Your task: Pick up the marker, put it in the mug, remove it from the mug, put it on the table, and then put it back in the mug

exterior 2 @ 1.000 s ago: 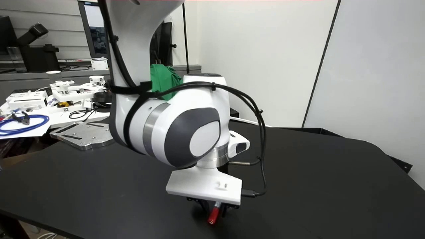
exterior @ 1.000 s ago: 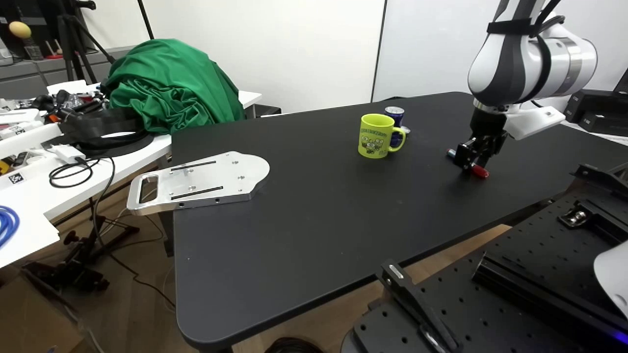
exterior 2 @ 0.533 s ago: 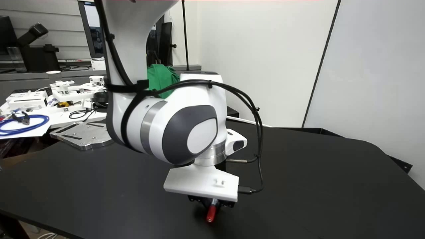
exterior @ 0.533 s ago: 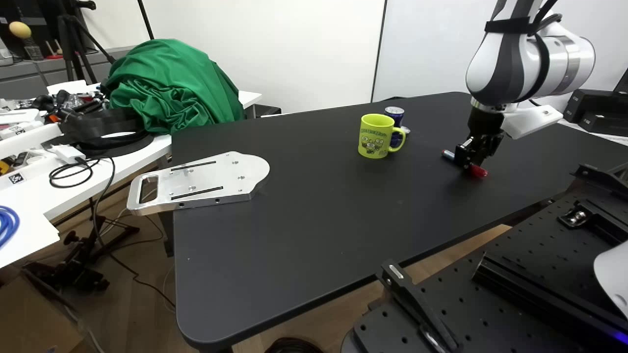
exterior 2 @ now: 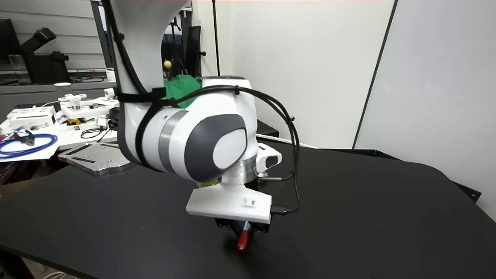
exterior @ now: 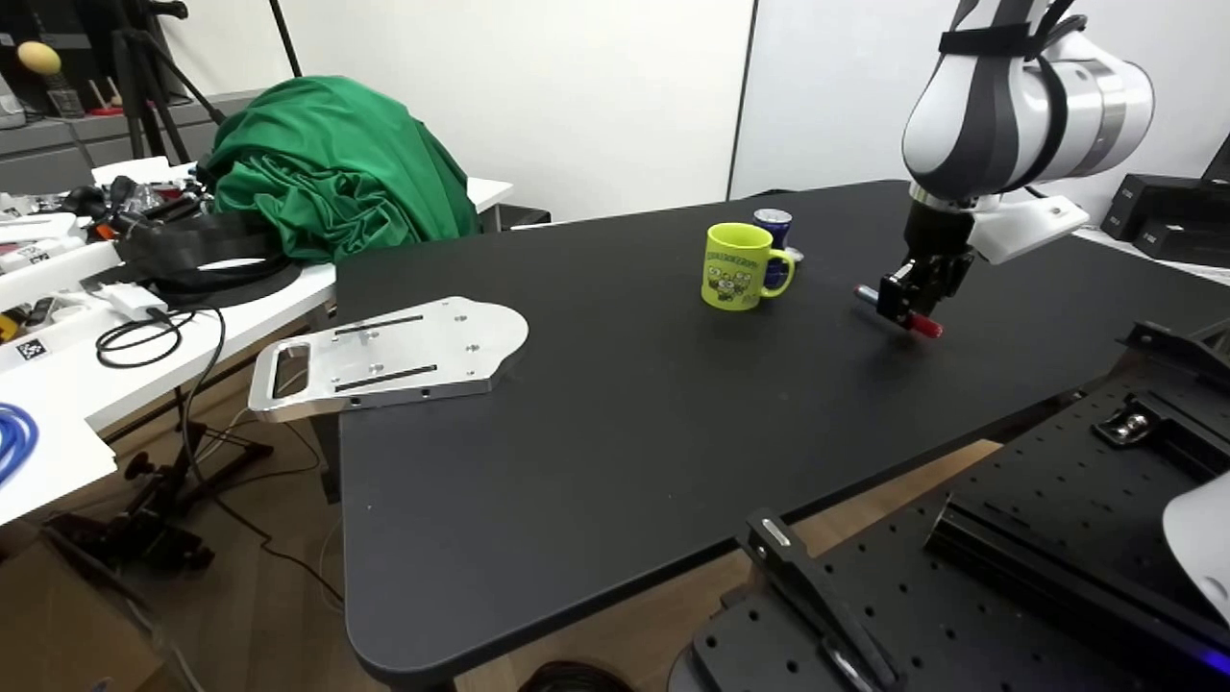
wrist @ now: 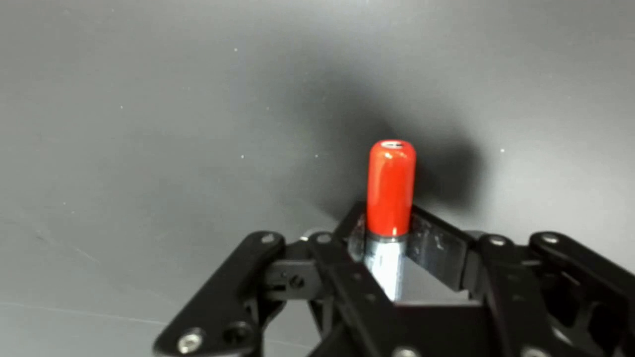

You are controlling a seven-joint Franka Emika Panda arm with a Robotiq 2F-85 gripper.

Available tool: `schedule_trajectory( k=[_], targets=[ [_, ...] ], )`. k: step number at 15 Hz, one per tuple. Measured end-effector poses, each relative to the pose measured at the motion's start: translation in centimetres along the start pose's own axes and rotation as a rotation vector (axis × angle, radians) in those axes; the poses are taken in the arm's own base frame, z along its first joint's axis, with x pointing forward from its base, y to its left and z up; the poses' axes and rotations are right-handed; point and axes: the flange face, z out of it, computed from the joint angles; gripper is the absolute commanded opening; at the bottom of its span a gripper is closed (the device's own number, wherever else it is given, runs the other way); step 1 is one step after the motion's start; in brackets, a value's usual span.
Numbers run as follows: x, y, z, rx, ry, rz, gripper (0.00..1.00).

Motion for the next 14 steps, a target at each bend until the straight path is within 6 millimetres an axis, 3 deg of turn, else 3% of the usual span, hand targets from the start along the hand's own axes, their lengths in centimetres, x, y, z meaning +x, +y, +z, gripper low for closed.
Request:
schedule_trajectory(
  k=[14],
  targets=[
    [4.3,-2.8,-6.9,0.009,0.027,-0.017,0.06]
  ],
)
